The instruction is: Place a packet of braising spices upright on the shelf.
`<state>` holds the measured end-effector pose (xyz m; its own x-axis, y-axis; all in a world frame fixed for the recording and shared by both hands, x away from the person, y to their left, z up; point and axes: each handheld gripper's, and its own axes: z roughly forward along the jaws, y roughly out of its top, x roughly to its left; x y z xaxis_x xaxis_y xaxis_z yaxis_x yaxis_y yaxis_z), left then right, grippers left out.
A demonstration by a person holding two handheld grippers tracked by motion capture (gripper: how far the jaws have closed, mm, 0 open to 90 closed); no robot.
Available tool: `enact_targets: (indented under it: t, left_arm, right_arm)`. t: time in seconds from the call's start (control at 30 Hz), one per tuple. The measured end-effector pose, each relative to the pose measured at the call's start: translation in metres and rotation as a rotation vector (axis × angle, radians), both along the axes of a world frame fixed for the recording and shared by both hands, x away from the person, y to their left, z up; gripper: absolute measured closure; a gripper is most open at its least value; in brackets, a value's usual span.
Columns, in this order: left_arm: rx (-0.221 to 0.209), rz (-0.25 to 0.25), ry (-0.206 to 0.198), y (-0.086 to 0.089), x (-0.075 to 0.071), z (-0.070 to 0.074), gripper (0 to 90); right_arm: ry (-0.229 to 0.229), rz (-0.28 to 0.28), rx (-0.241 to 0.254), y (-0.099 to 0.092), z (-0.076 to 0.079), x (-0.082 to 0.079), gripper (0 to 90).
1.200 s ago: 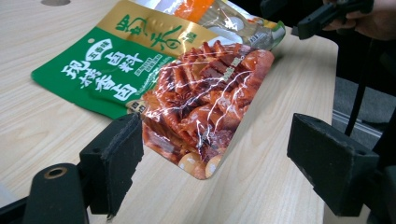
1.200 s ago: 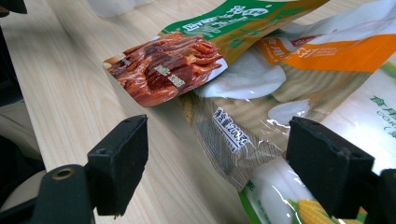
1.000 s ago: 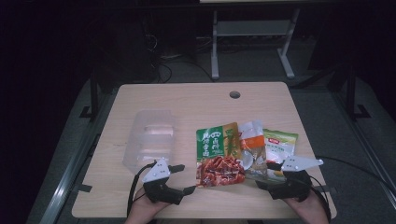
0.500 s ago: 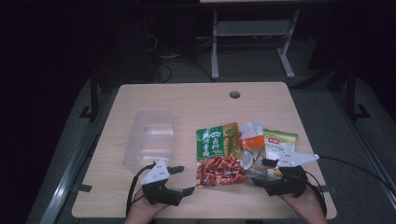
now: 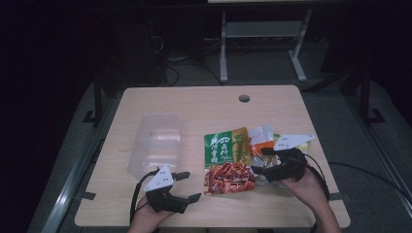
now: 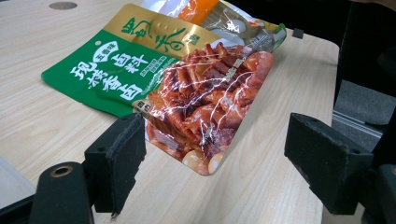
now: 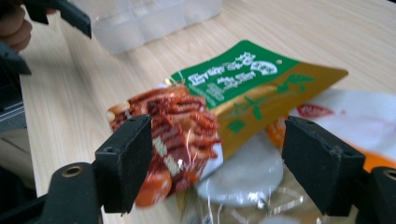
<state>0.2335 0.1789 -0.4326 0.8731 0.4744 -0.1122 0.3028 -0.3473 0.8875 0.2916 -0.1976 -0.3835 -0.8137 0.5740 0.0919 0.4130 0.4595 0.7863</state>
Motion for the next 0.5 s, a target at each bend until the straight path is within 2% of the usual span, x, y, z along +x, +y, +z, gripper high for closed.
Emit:
enact_targets:
  t: [0.17,0.2,0.3,0.33,0.5]
  left_arm:
    - [-0.004,0.003,-0.001,0.001,0.001,0.000,20.3]
    - [-0.006,0.006,-0.001,0.002,0.002,0.001,20.3]
    - [-0.009,0.009,-0.003,0.002,0.001,0.001,20.3]
    - [-0.008,0.006,-0.003,0.001,0.001,0.001,20.3]
    - [-0.010,0.011,0.001,0.000,0.001,0.000,20.0]
  right_arm:
    - [0.005,0.008,-0.007,0.007,0.003,0.013,23.9]
    - [0.028,0.005,-0.020,0.012,0.002,0.018,23.9]
    - [0.041,0.002,-0.021,0.017,0.000,0.023,24.4]
    - [0.060,0.007,-0.017,0.020,-0.001,0.028,24.5]
    - [0.079,0.003,-0.049,0.027,-0.001,0.040,25.3]
